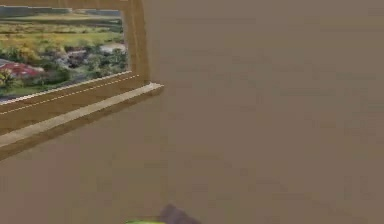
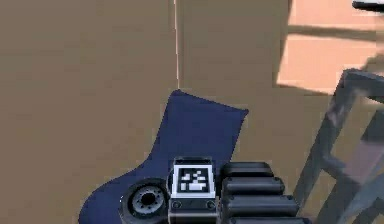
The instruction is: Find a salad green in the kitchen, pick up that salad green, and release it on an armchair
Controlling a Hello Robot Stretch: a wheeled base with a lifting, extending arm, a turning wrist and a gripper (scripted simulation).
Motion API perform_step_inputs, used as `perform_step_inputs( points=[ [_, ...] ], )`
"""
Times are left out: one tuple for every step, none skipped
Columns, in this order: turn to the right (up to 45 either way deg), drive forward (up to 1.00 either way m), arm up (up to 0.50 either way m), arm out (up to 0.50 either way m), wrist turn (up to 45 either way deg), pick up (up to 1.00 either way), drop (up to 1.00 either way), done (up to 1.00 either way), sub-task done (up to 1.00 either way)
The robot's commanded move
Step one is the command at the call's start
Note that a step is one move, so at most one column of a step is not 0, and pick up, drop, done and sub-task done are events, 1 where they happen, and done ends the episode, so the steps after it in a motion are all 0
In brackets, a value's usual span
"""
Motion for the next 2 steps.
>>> perform_step_inputs(
  points=[
    [-45.0,0.0,0.0,0.0,0.0,0.0,0.0,0.0,0.0],
    [-45.0,0.0,0.0,0.0,0.0,0.0,0.0,0.0,0.0]
  ],
)
